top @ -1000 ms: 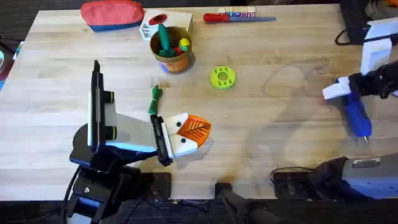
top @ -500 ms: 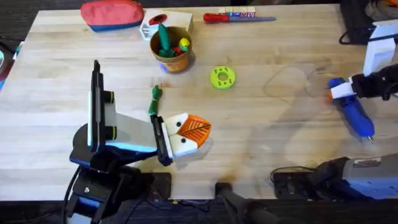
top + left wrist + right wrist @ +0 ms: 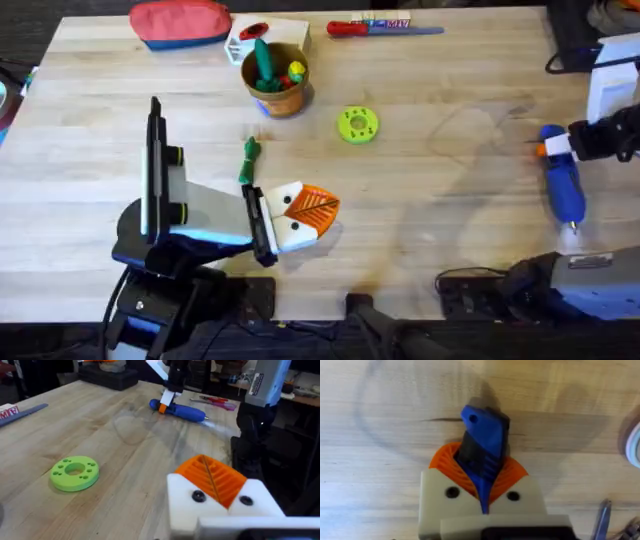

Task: Pick up the gripper from the table and insert it into the empty holder that is missing its gripper. Then pick up a screw, insert it into the mounting hole, and use the screwdriver to tighten it. Finally, clean up the table by picking up the vegetable and placing it into the bucket.

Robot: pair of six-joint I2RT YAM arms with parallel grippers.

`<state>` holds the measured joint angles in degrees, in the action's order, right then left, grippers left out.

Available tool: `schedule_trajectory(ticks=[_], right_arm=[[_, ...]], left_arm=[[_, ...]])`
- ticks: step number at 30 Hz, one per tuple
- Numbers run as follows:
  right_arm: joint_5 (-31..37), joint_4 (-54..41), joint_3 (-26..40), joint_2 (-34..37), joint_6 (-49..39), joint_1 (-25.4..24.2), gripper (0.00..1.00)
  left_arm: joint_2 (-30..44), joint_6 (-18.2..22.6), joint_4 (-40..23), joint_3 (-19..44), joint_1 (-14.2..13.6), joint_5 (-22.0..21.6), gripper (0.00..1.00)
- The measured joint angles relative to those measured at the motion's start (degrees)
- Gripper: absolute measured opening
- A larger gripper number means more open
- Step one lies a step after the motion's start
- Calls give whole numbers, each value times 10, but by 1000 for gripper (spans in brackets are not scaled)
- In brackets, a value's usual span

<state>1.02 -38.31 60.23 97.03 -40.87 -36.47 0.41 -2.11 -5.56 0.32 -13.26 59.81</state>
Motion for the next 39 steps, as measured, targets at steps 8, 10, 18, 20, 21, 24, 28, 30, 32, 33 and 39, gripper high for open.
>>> schedule_trajectory(ticks=[8,10,18,20,21,24,28,30,32,33,39], right_arm=[[11,-10,47,-9,72,35,8],[10,-6,66,-30,101,47,8],[9,28,100,-194,216,86,8],[2,27,101,-237,240,92,8],[-3,24,101,-256,250,95,8],[-26,6,101,-312,280,106,8],[-91,38,65,-432,326,165,8],[-109,62,38,-477,343,197,8],[-128,95,6,-521,367,234,7],[-138,115,-10,-541,381,253,7],[-173,264,-121,-640,460,394,7]], left_arm=[[0,0,0,0,0,0,6],[0,0,0,0,0,0,6],[0,0,0,0,0,0,6],[0,0,0,0,0,0,6],[0,0,0,0,0,0,6],[0,0,0,0,0,0,6],[0,0,0,0,0,0,6],[0,0,0,0,0,0,6],[0,0,0,0,0,0,6],[0,0,0,0,0,0,6],[0,0,0,0,0,0,6]])
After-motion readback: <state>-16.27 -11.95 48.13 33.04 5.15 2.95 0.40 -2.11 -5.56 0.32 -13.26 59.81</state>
